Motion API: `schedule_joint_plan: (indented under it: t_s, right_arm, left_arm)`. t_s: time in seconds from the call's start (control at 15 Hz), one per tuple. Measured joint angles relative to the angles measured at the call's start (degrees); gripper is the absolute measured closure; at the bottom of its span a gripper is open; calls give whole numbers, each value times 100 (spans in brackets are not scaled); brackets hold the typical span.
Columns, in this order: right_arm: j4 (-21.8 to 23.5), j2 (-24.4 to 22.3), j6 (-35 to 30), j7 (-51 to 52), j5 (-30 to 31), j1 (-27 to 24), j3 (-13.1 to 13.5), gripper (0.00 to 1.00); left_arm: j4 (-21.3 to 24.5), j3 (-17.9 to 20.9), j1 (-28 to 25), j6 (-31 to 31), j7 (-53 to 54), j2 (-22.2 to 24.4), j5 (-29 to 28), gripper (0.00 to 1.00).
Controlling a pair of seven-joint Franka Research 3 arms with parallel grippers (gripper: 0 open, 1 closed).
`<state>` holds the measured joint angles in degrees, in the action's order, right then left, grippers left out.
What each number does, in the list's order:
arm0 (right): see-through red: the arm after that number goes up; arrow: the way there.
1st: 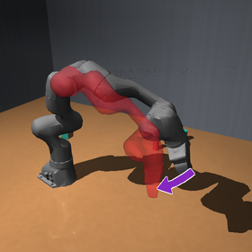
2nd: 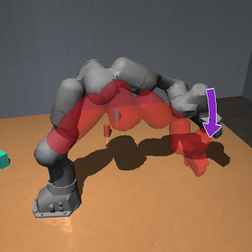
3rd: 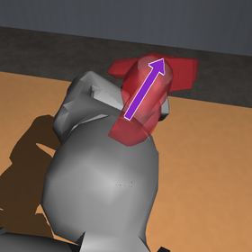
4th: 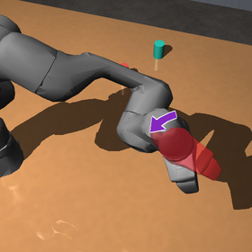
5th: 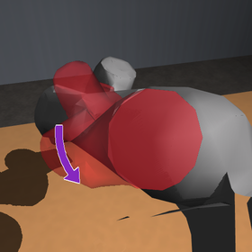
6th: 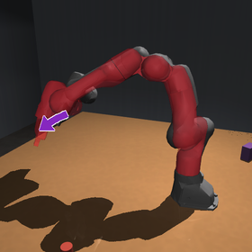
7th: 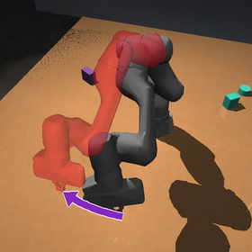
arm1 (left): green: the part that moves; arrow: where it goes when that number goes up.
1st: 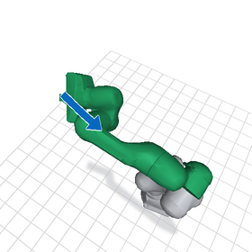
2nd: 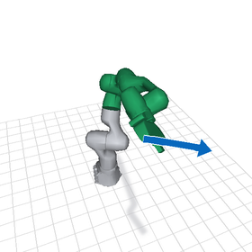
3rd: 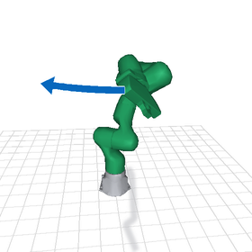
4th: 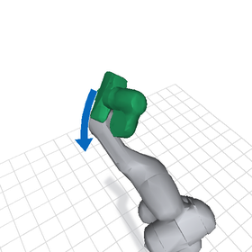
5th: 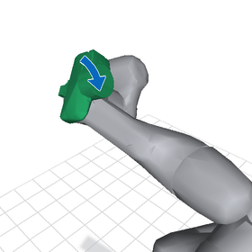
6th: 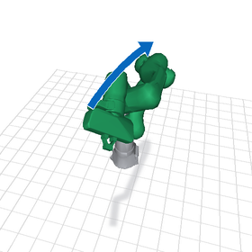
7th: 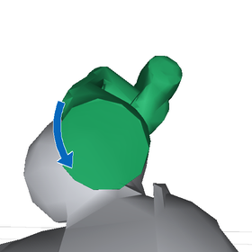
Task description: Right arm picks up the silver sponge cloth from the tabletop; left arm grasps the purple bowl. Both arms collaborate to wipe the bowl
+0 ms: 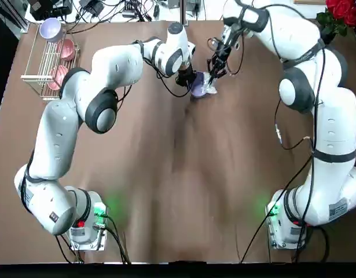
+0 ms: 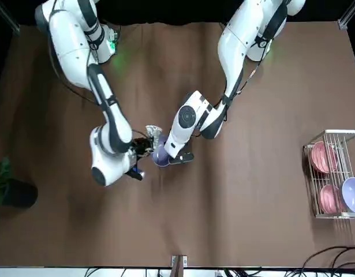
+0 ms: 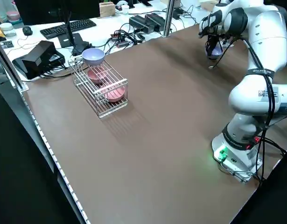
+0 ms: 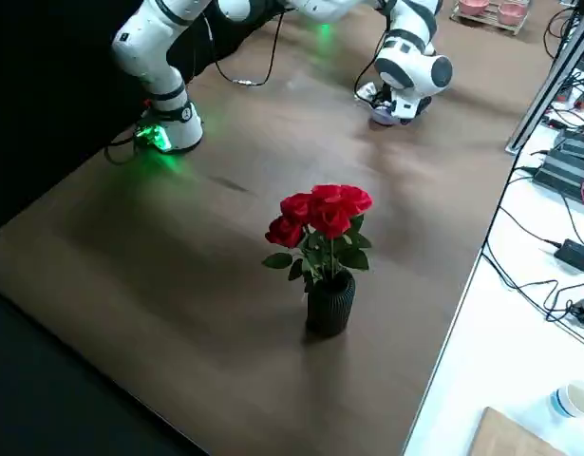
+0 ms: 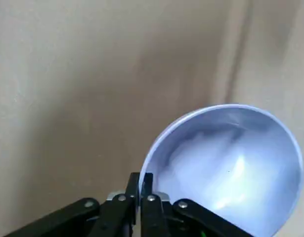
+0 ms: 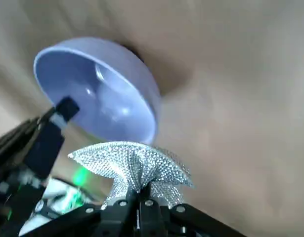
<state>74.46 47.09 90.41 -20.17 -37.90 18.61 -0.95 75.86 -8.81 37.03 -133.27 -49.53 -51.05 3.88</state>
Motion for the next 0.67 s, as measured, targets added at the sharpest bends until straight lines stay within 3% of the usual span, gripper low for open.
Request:
schedule_joint_plan:
  t_s: [0.27,0.67]
  right_arm:
    - [-387,-55,-775,10,253,-696,121,97]
    - [-717,-56,-983,920,1704,-1867,142,97]
  left_arm:
    - [-4,6,-7,-2,0,-1,0,95]
    - [-109,23,-377,529,273,255,-70,95]
